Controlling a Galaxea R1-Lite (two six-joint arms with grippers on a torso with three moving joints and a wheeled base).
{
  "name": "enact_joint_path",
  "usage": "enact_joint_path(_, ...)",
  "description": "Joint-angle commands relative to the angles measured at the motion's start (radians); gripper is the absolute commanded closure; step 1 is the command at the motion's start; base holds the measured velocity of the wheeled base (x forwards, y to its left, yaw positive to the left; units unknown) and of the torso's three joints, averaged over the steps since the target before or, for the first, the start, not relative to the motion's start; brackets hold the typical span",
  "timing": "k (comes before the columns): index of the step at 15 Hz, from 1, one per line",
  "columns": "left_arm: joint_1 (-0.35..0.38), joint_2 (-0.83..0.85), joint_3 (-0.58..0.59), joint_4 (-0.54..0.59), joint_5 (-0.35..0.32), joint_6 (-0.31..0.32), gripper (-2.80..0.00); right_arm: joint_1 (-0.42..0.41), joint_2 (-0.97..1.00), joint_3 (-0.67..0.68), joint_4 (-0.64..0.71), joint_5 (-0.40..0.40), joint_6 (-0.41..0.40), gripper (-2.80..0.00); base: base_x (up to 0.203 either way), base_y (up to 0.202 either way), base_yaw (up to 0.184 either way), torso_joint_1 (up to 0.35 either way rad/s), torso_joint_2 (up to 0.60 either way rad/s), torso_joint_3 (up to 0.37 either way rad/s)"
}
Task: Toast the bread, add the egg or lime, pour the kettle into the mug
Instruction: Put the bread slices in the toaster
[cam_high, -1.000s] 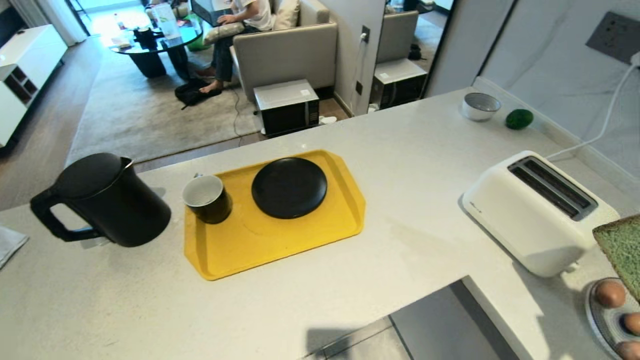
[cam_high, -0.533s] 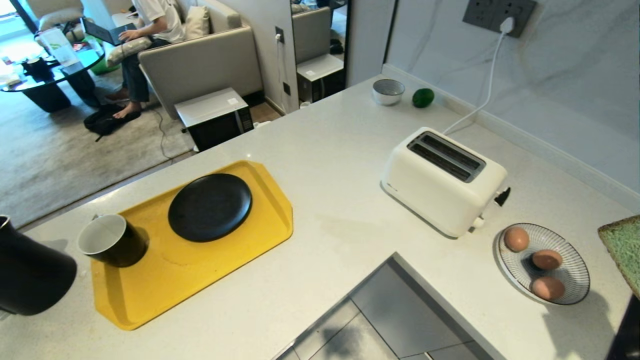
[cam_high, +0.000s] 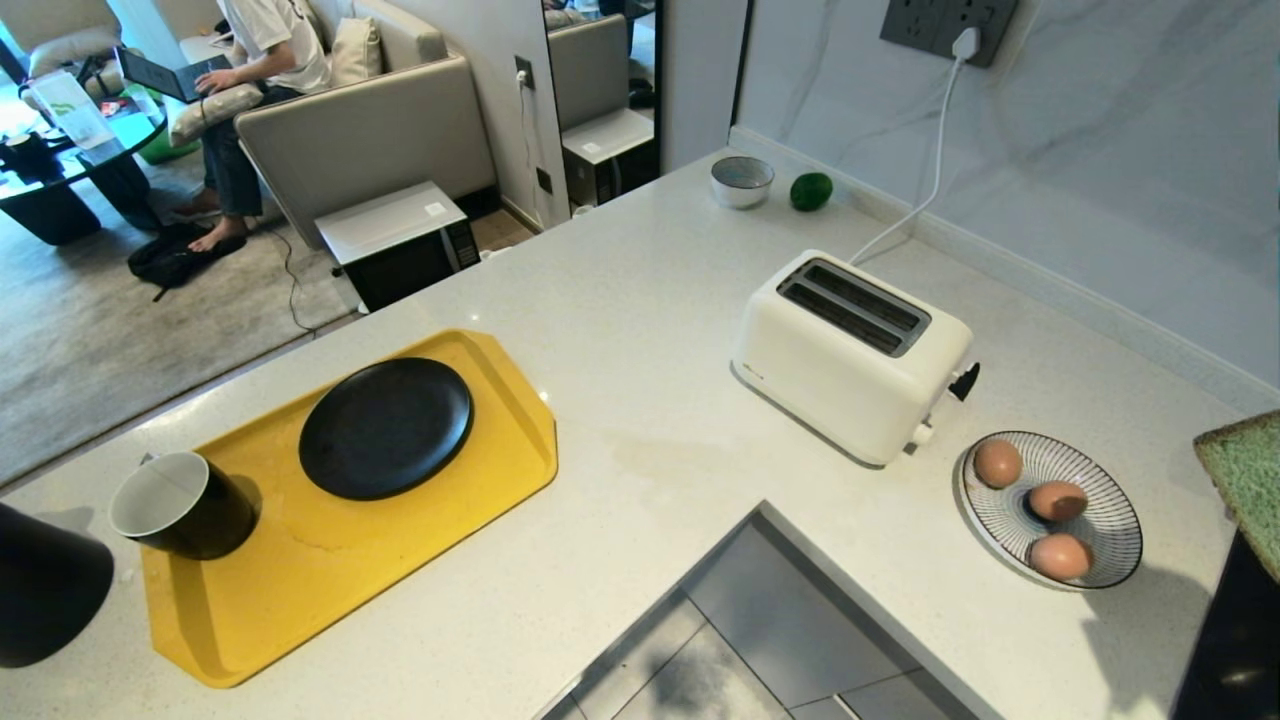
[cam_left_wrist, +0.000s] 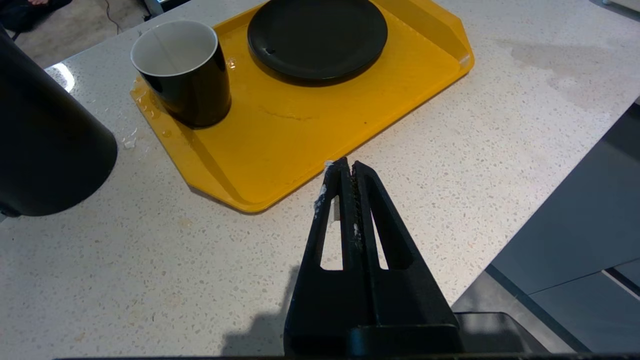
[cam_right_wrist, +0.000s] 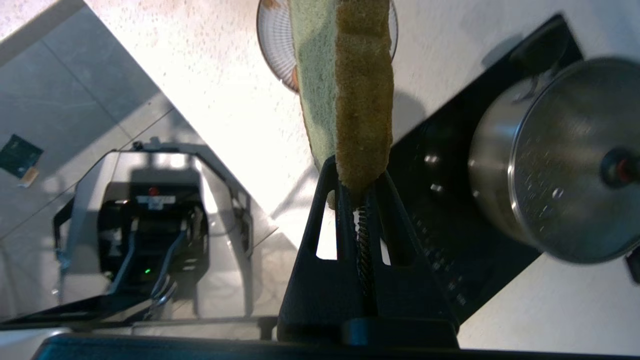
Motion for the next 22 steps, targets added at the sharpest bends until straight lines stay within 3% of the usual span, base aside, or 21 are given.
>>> enact_joint_path(1, 0.001, 0.001, 0.0, 0.0, 0.0, 0.0, 0.0, 0.0, 0.009, 0.009, -0.045, 0.005, -0.039, 0.0, 0.0, 0.0, 0.0, 0.0, 0.0, 0.0)
enact_joint_path(5, 0.002, 0.001, 0.0, 0.0, 0.0, 0.0, 0.0, 0.0, 0.012, 0.009, -0.094, 0.048, -0.138, 0.0, 0.0, 0.0, 0.0, 0.0, 0.0, 0.0)
enact_joint_path(22, 0.0, 0.001, 0.0, 0.0, 0.0, 0.0, 0.0, 0.0, 0.056, -0.039, -0.154, 0.102, -0.183, 0.0, 0.0, 0.0, 0.0, 0.0, 0.0, 0.0)
